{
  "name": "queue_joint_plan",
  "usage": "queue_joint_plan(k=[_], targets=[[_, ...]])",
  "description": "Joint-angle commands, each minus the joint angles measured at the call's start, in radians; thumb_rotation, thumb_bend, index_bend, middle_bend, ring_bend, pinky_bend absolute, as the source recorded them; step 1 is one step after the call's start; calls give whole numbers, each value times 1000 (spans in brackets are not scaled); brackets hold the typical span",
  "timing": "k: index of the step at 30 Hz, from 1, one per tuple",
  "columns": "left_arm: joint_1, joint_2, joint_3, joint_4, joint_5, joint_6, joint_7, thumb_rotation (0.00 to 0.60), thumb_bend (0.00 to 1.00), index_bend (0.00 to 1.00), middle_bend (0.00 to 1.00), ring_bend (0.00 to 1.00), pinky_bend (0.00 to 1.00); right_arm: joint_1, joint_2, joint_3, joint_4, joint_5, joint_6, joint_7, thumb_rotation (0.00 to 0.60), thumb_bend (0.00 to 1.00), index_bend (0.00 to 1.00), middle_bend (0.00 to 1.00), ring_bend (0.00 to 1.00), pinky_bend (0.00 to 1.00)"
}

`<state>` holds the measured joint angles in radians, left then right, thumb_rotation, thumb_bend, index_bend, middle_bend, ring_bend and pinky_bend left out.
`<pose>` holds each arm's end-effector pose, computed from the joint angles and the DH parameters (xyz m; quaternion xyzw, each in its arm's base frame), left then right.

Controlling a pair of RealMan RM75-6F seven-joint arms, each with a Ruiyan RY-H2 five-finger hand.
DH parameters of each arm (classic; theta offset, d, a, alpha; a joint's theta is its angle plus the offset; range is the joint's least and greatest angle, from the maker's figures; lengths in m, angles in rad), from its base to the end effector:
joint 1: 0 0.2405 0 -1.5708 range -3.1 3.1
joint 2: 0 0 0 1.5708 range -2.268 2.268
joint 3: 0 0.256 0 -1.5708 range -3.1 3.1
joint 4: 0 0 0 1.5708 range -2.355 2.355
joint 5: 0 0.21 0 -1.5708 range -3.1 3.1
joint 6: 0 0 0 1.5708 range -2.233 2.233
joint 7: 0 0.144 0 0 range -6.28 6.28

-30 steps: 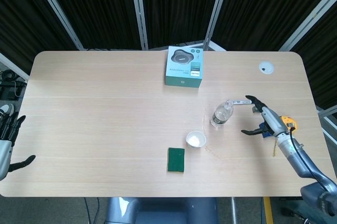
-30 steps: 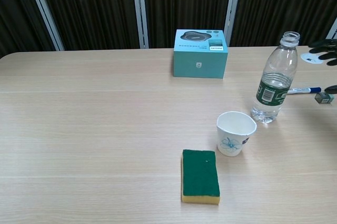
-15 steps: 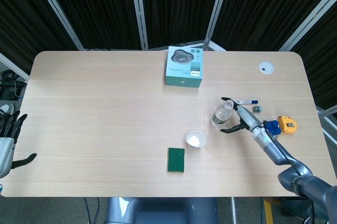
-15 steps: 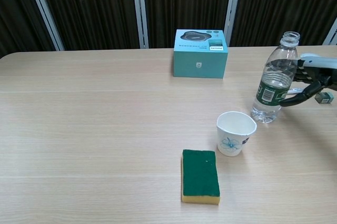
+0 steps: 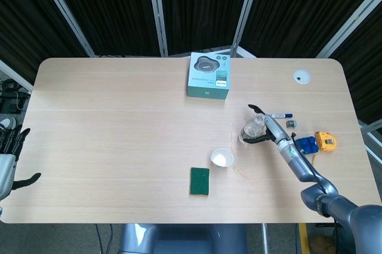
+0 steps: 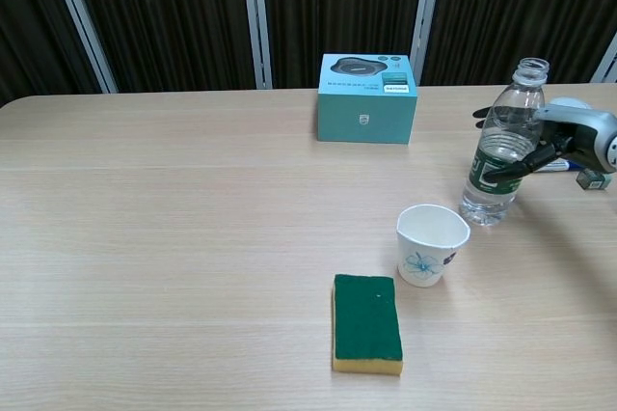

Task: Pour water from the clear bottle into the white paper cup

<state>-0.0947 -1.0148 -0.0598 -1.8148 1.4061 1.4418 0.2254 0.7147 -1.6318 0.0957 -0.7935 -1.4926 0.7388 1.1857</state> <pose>-0.2893 0.1824 0.1728 -0.6067 -0.3784 -0.3280 0.6173 -0.2779 -0.3964 0.0014 0.5070 -0.6865 0.4420 0.2761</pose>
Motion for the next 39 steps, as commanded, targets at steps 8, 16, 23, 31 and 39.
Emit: queue_joint_plan(k=[8,16,23,31,39], targets=[[-3,0,0,0,-9,-5,2,600,0,0,0,0,0,11,-56,30,45,47,-14,27,600,0,180,282,89,44],[-7,0,1,0,-15,-10,1,600,0,0,0,0,0,-2,-100,53,83,76,21,21,600,164,521,600,411,380],[-4,5,7,-9,-2,-3,-6,600,0,0,0,0,0,-21,-62,61,31,62,103,-10,600,248,527,599,425,414],[12,31,30,-36,72,32,-40,600,0,0,0,0,0,-97,84,55,-156,24,305,-269,600,257,527,599,449,424],[20,51,44,-45,121,50,-79,600,0,0,0,0,0,-182,196,17,-335,26,405,-649,600,266,533,603,467,431]])
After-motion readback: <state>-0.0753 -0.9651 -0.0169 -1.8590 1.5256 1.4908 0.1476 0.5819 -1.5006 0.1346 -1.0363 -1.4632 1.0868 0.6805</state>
